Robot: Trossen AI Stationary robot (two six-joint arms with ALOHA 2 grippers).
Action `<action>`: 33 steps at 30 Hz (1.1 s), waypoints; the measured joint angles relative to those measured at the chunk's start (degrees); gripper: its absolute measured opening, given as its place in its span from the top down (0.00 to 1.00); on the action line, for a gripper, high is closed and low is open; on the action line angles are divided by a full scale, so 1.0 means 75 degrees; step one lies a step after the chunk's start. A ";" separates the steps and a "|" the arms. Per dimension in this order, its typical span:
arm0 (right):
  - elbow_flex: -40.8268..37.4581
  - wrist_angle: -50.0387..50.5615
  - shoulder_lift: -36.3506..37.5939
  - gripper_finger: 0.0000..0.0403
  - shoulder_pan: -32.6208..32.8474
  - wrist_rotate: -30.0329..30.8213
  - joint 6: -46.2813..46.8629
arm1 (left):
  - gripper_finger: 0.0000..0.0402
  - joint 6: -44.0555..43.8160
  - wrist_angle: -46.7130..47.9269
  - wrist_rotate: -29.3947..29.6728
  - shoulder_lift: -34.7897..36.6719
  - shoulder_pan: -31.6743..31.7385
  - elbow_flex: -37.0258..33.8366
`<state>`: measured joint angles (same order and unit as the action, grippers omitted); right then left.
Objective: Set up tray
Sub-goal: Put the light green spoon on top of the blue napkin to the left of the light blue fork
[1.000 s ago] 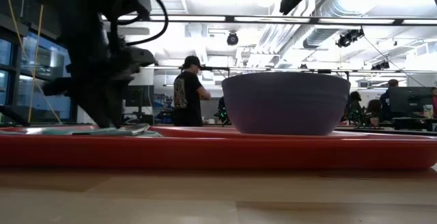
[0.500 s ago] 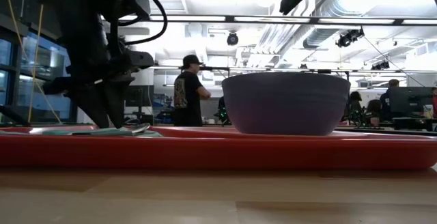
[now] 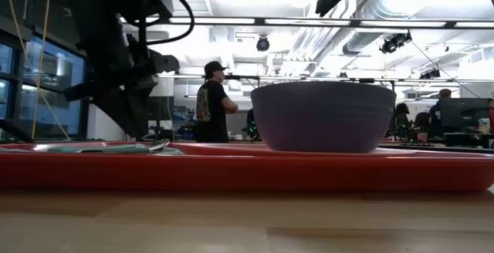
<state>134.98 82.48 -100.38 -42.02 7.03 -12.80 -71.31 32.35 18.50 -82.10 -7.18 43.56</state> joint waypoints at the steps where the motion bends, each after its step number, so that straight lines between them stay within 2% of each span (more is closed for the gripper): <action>1: 0.0000 0.0000 0.0000 0.62 0.0000 0.0002 0.0019 | 0.72 0.0123 0.0022 -0.0014 0.0059 0.0096 -0.0002; 4: 0.0000 0.0005 0.0000 0.62 0.0000 0.0000 0.0036 | 0.78 0.0584 -0.0023 -0.0018 0.0273 0.0363 -0.0002; 8: 0.0000 0.0009 0.0000 0.62 0.0000 -0.0036 0.0038 | 0.93 0.1367 0.0060 -0.0156 0.0544 0.0689 -0.0002; 10: 0.0000 0.0019 0.0000 0.62 0.0000 -0.0191 0.0041 | 0.97 0.1847 0.0118 -0.0278 0.0645 0.0809 -0.0002; 14: -0.0149 0.0053 0.0015 0.62 0.0005 -0.0960 0.0122 | 0.91 0.2992 0.0094 -0.0936 0.0777 0.1051 -0.0002; 16: -0.0350 0.0124 0.0015 0.62 0.0051 -0.1696 0.0180 | 0.89 0.3676 0.0022 -0.1405 0.0917 0.1187 -0.0002; 19: -0.0852 0.0132 0.0015 0.63 0.0282 -0.2712 0.0082 | 0.88 0.4467 -0.0107 -0.1553 0.1308 0.1303 -0.0002; 22: -0.1524 -0.0060 0.0043 0.67 0.0607 -0.2918 -0.0051 | 0.90 0.5244 -0.0233 -0.1322 0.1973 0.1418 -0.0002; 26: -0.2531 -0.0701 0.0119 0.73 0.1055 -0.2525 -0.0016 | 0.93 0.5549 0.0256 -0.0421 0.3167 0.1464 -0.0002; 30: -0.3431 -0.1919 0.0327 0.84 0.1488 -0.2491 0.0330 | 0.93 0.5664 0.1173 0.0394 0.4430 0.1457 -0.0002; 33: -0.4001 -0.3008 0.0502 0.95 0.1866 -0.2541 0.0782 | 0.92 0.5951 0.1539 0.0581 0.5246 0.1457 -0.0002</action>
<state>104.97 59.92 -96.61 -28.02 -12.03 -6.94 -26.67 43.89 22.85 -42.75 3.75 43.55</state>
